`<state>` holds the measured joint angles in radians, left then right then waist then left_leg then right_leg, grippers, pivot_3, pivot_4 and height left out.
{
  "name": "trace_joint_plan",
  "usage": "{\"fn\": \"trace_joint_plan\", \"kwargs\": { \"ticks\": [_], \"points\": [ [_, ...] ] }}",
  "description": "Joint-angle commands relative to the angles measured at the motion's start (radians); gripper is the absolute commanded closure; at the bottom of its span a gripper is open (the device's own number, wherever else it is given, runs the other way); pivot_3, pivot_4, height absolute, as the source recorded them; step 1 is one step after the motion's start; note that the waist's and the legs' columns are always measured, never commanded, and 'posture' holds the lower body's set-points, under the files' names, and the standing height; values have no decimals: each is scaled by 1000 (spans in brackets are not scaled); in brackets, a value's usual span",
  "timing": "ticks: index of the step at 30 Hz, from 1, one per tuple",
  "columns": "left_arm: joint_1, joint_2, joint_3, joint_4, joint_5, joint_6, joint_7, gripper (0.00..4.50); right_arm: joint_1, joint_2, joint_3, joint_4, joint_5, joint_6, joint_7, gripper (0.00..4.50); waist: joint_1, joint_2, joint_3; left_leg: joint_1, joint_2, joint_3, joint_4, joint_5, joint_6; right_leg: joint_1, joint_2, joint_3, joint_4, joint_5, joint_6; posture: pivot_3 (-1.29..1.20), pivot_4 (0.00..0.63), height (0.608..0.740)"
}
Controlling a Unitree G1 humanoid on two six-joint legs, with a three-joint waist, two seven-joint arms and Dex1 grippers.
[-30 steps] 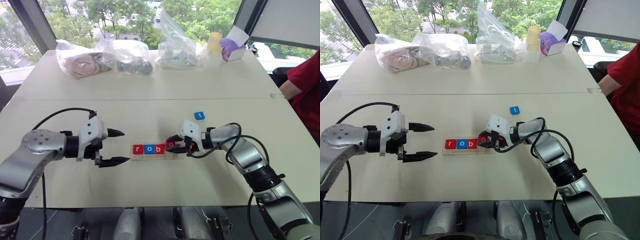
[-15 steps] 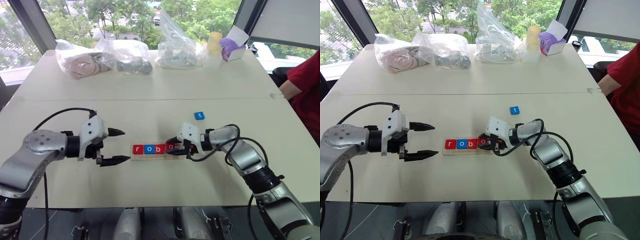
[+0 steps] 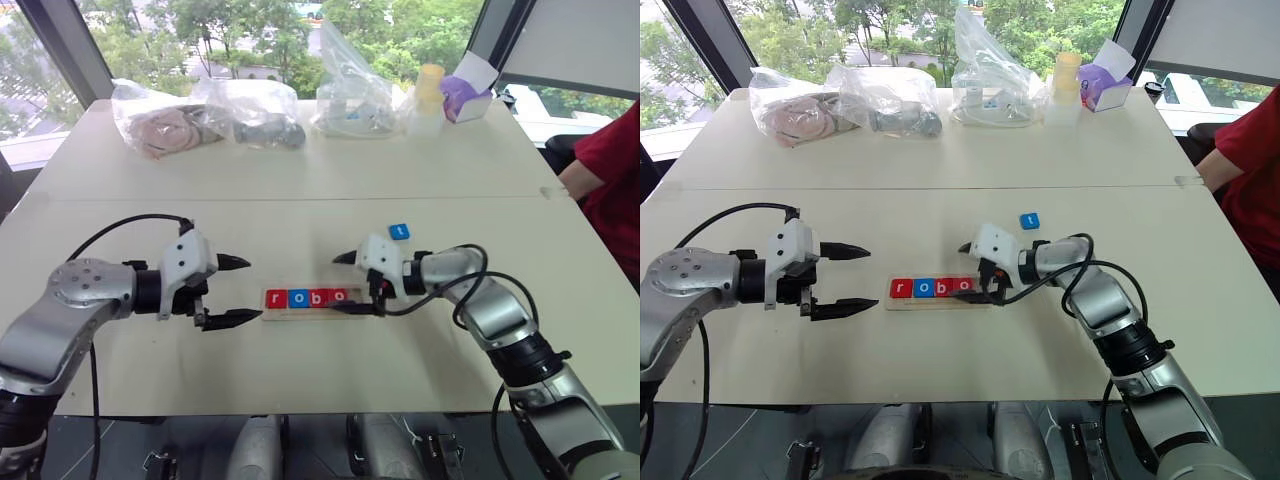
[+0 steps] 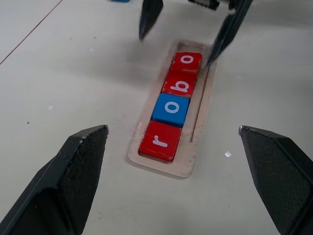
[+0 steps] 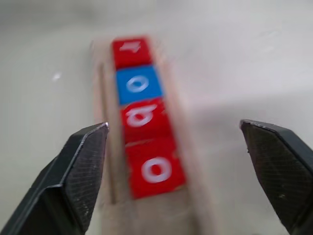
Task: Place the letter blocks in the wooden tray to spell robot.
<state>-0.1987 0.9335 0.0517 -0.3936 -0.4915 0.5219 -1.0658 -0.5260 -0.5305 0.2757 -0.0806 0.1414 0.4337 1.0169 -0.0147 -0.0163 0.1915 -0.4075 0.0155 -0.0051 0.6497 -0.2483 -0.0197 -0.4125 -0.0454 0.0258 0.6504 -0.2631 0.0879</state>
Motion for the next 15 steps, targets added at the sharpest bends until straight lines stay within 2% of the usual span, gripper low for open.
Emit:
{"fn": "trace_joint_plan", "kwargs": {
  "ticks": [1, 3, 7, 15],
  "points": [
    [-2, -8, 22, -23, -10, -4, 10, 0, 12, -25, -92, -115, 49, 64, -42, 86, 0, 0, 0, 0, 0, 0, 0, 0, 0, 0, 0, 0, 0, 0, 0, 0, 150, 740],
    [-2, -12, 23, -24, -12, -5, 10, 0, 59, -37, -115, -182, 55, 86, -71, 86, 2, 0, 0, 0, 0, 0, 0, 0, 0, 0, 0, 0, 0, 0, 0, 0, 150, 740],
    [-13, -18, 10, -11, -6, -11, 3, 0, 146, -30, -75, -249, 30, 72, -117, 86, 1, -1, 0, 0, 0, 0, 0, 0, 0, 0, 0, 0, 0, 0, 0, 0, 150, 740],
    [-68, -32, -25, 34, 16, -27, -15, 0, 166, -23, 10, -144, -67, -54, -160, 86, -2, -1, 0, 0, -1, 1, 1, 0, 0, 1, 1, 0, 0, 0, 0, 0, 150, 740]
  ]
}}
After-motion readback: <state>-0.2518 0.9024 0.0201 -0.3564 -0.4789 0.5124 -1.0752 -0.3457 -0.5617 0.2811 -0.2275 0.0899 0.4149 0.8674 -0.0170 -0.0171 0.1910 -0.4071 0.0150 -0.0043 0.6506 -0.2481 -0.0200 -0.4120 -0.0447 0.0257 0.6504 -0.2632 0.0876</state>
